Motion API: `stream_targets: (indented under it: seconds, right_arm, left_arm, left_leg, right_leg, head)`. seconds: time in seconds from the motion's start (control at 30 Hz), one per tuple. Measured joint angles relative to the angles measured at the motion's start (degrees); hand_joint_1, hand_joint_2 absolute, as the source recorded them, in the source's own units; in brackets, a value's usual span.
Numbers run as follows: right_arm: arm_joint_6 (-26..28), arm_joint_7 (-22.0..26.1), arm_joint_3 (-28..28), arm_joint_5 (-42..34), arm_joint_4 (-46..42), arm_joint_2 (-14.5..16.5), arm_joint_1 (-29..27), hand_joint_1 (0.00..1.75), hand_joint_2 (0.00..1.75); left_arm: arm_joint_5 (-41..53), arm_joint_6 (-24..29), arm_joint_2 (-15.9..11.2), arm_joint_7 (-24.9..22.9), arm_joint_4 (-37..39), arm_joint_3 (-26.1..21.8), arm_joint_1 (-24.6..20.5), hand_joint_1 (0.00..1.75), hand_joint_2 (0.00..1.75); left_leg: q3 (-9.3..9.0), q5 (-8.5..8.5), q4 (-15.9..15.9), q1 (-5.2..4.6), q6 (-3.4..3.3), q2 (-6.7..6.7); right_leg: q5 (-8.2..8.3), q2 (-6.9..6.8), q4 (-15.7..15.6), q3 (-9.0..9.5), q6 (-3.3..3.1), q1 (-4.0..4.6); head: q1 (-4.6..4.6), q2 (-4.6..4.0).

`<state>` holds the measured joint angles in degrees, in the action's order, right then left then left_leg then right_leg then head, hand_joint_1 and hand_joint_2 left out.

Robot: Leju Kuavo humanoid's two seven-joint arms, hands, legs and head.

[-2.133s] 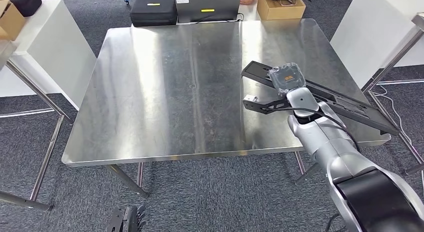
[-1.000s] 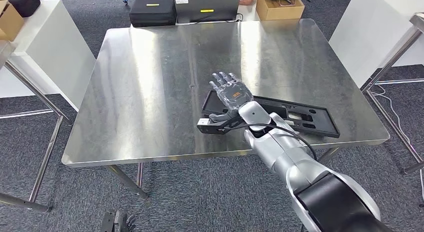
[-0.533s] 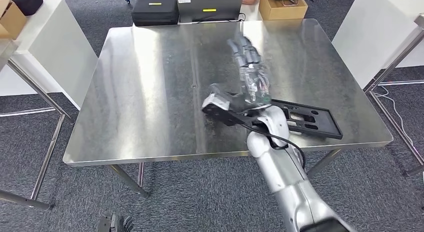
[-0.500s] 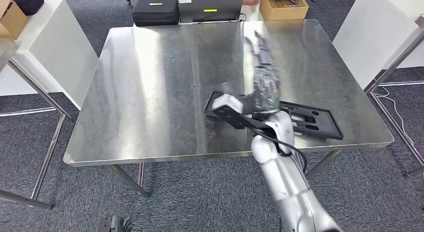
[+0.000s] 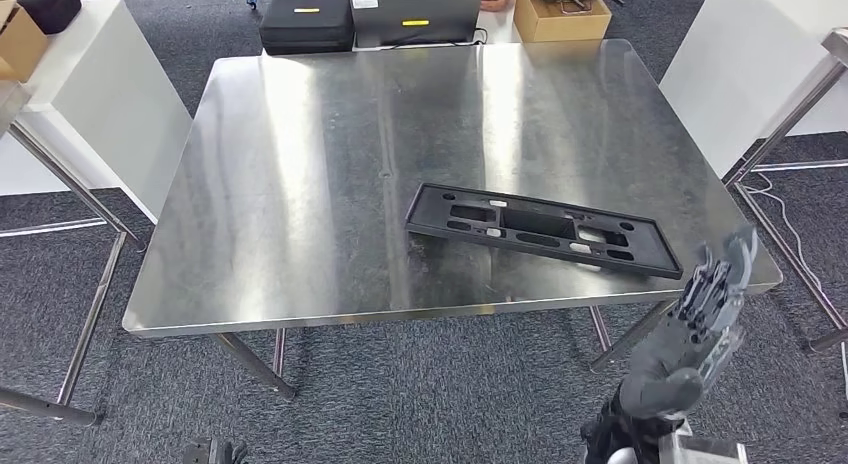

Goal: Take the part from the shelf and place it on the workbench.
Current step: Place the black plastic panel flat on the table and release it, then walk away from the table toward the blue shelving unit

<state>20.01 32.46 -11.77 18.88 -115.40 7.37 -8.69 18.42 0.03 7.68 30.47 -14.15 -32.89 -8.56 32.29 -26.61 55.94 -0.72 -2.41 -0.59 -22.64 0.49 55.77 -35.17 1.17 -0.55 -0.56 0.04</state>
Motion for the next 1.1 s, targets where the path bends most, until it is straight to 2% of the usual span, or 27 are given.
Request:
stream_targets:
  seconds: [0.1, 0.23, 0.37, 0.47, 0.5, 0.53, 0.6, 0.63, 0.67, 0.7, 0.73, 0.8, 0.83, 0.87, 0.9, 0.93, 1.0, 1.03, 1.1]
  right_arm:
    - [-1.21, 1.05, 1.34, -0.96, -0.41, 0.03, -4.54, 0.0, 0.0]
    - [-2.21, 1.14, 2.45, -1.02, -0.62, 0.23, -6.75, 0.0, 0.0]
    - [-5.31, 0.55, 3.55, -0.95, -0.41, 0.97, -8.11, 0.0, 0.0]
    - [-8.77, 1.07, 4.43, -2.29, 0.45, 1.37, -8.79, 0.0, 0.0]
    - [-9.82, 1.37, 4.89, -2.97, 0.92, 1.47, -8.84, 0.0, 0.0]
    - [-10.69, 1.62, 5.35, -3.54, 1.49, 1.53, -8.81, 0.0, 0.0]
    - [-11.95, 1.97, 6.16, -4.25, 3.05, 1.47, -8.71, 0.0, 0.0]
    - [-12.37, 2.1, 6.43, -4.42, 3.97, 1.39, -8.67, 0.0, 0.0]
    - [-12.71, 2.24, 6.62, -4.58, 4.98, 1.28, -8.59, 0.0, 0.0]
    - [-12.95, 2.37, 6.73, -4.74, 5.95, 1.16, -8.46, 0.0, 0.0]
    - [-13.11, 2.51, 6.77, -4.99, 6.85, 1.03, -8.29, 0.0, 0.0]
    - [-13.19, 2.84, 6.76, -5.65, 8.32, 0.75, -7.86, 0.0, 0.0]
    - [-13.14, 3.01, 6.77, -5.98, 8.94, 0.6, -7.66, 0.0, 0.0]
    - [-13.06, 3.17, 6.78, -6.28, 9.47, 0.47, -7.47, 0.0, 0.0]
    - [-12.95, 3.28, 6.78, -6.59, 9.98, 0.34, -7.3, 0.0, 0.0]
    - [-12.81, 3.34, 6.76, -6.89, 10.45, 0.25, -7.24, 0.0, 0.0]
    - [-12.38, 3.37, 6.61, -7.45, 11.27, 0.08, -7.15, 0.0, 0.0]
    - [-12.21, 3.37, 6.51, -7.71, 11.61, 0.01, -7.16, 0.0, 0.0]
    - [-12.03, 3.37, 6.31, -8.11, 12.27, -0.14, -7.18, 0.0, 0.0]
  left_arm:
    - [-0.53, 0.15, -0.43, 0.0, -0.04, -1.26, 0.27, 0.0, 0.0]
    - [-0.77, 0.21, -0.66, -0.01, -0.25, -2.25, 0.58, 0.0, 0.0]
    - [-1.55, 0.31, -1.27, -0.09, -0.37, -3.75, 1.07, 0.0, 0.0]
    - [-2.39, 0.48, -1.82, -0.03, -0.38, -5.51, 2.08, 0.0, 0.0]
    - [-2.65, 0.47, -1.92, 0.07, -0.4, -6.2, 2.41, 0.0, 0.0]
    - [-2.86, 0.44, -2.02, 0.18, -0.43, -6.91, 2.7, 0.0, 0.0]
    - [-3.31, 0.43, -2.15, 0.41, -0.49, -8.28, 3.3, 0.0, 0.0]
    - [-3.56, 0.45, -2.23, 0.5, -0.51, -8.94, 3.59, 0.0, 0.0]
    - [-3.81, 0.48, -2.24, 0.59, -0.52, -9.58, 3.87, 0.0, 0.0]
    - [-4.01, 0.51, -2.24, 0.68, -0.53, -10.16, 4.11, 0.0, 0.0]
    - [-4.23, 0.54, -2.21, 0.74, -0.54, -10.7, 4.31, 0.0, 0.0]
    - [-4.57, 0.56, -2.09, 0.86, -0.59, -11.67, 4.56, 0.0, 0.0]
    - [-4.74, 0.55, -2.06, 0.91, -0.66, -12.15, 4.62, 0.0, 0.0]
    - [-4.86, 0.54, -2.04, 0.95, -0.73, -12.62, 4.66, 0.0, 0.0]
    - [-4.95, 0.51, -2.03, 0.97, -0.8, -13.02, 4.7, 0.0, 0.0]
    - [-5.01, 0.49, -2.01, 0.98, -0.82, -13.41, 4.74, 0.0, 0.0]
    - [-5.02, 0.44, -1.97, 0.98, -0.83, -14.14, 4.82, 0.0, 0.0]
    - [-5.02, 0.43, -1.97, 0.99, -0.83, -14.5, 4.88, 0.0, 0.0]
    - [-5.02, 0.43, -1.99, 0.99, -0.84, -15.12, 5.0, 0.0, 0.0]
  left_leg:
    - [-0.04, -0.05, 0.0, 0.0, 0.01, 0.04]
    - [-0.07, -0.09, 0.06, -0.03, -0.03, 0.05]
    - [-0.11, -0.48, 0.4, -0.15, -0.71, 0.06]
    - [-0.55, 0.14, -0.08, 0.01, -1.31, 0.21]
    - [-0.88, 0.61, -0.58, 0.17, -1.55, 0.3]
    - [-1.15, 1.0, -1.08, 0.37, -1.76, 0.4]
    - [-1.28, 1.37, -1.47, 0.47, -1.97, 0.51]
    - [-1.15, 1.41, -1.43, 0.46, -1.98, 0.55]
    - [-1.03, 1.45, -1.39, 0.45, -1.91, 0.58]
    - [-0.9, 1.51, -1.34, 0.48, -1.81, 0.61]
    - [-0.8, 1.58, -1.27, 0.56, -1.67, 0.61]
    - [-0.54, 1.61, -0.87, 0.75, -1.14, 0.52]
    - [-0.34, 1.57, -0.57, 0.8, -0.76, 0.46]
    - [-0.16, 1.47, -0.12, 0.79, -0.34, 0.37]
    - [0.03, 1.39, 0.27, 0.74, 0.04, 0.29]
    - [0.18, 1.34, 0.56, 0.74, 0.34, 0.22]
    - [0.67, 0.67, 1.48, 1.01, 0.82, 0.16]
    - [1.29, -0.69, 2.85, 1.18, 1.09, 0.21]
    - [3.56, -5.33, 8.68, 1.37, 1.66, 0.33]
  right_leg:
    - [-0.02, 0.07, 0.0, 0.01, -0.02, 0.0]
    - [-0.01, 0.07, -0.04, 0.07, -0.01, -0.05]
    - [-0.05, 0.07, -0.09, 0.3, 0.21, -0.24]
    - [0.11, 0.07, -0.22, 0.52, 0.69, -0.14]
    - [-0.34, 0.03, 0.26, 0.36, 0.77, -0.05]
    - [-1.52, -0.01, 1.8, -0.23, 0.64, 0.03]
    - [-5.47, -0.09, 8.55, -2.74, 0.23, -0.14]
    - [-7.35, -0.09, 12.5, -4.11, 0.21, -0.3]
    - [-8.5, -0.1, 15.28, -4.86, 0.41, -0.49]
    - [-8.75, -0.11, 15.98, -4.58, 0.84, -0.66]
    - [-8.14, -0.15, 14.31, -3.1, 1.42, -0.87]
    - [-6.21, -0.32, 6.21, 2.31, 2.47, -1.3]
    - [-5.35, -0.28, 3.03, 4.46, 2.63, -1.23]
    - [-5.03, -0.21, 0.97, 5.72, 2.54, -1.11]
    - [-5.11, -0.08, 0.64, 5.87, 2.12, -0.88]
    - [-4.94, 0.05, 0.9, 5.64, 1.7, -0.74]
    - [-4.89, -0.01, 0.85, 5.18, 0.64, -1.08]
    - [-4.64, -0.08, 0.79, 5.0, 0.06, -1.21]
    - [-4.04, -0.24, 0.78, 4.45, -0.92, -1.12]
  head:
    - [-0.01, 0.0]
    - [0.0, 0.0]
    - [-0.03, 0.0]
    - [-0.03, 0.0]
    - [-0.02, 0.0]
    - [0.06, 0.0]
    - [0.2, 0.0]
    - [0.26, 0.0]
    - [0.25, 0.0]
    - [0.26, 0.0]
    - [0.26, 0.0]
    - [0.25, 0.0]
    - [0.23, 0.0]
    - [0.23, 0.0]
    - [0.19, 0.0]
    - [0.17, 0.0]
    - [0.12, 0.0]
    - [0.09, 0.0]
    - [-0.04, 0.0]
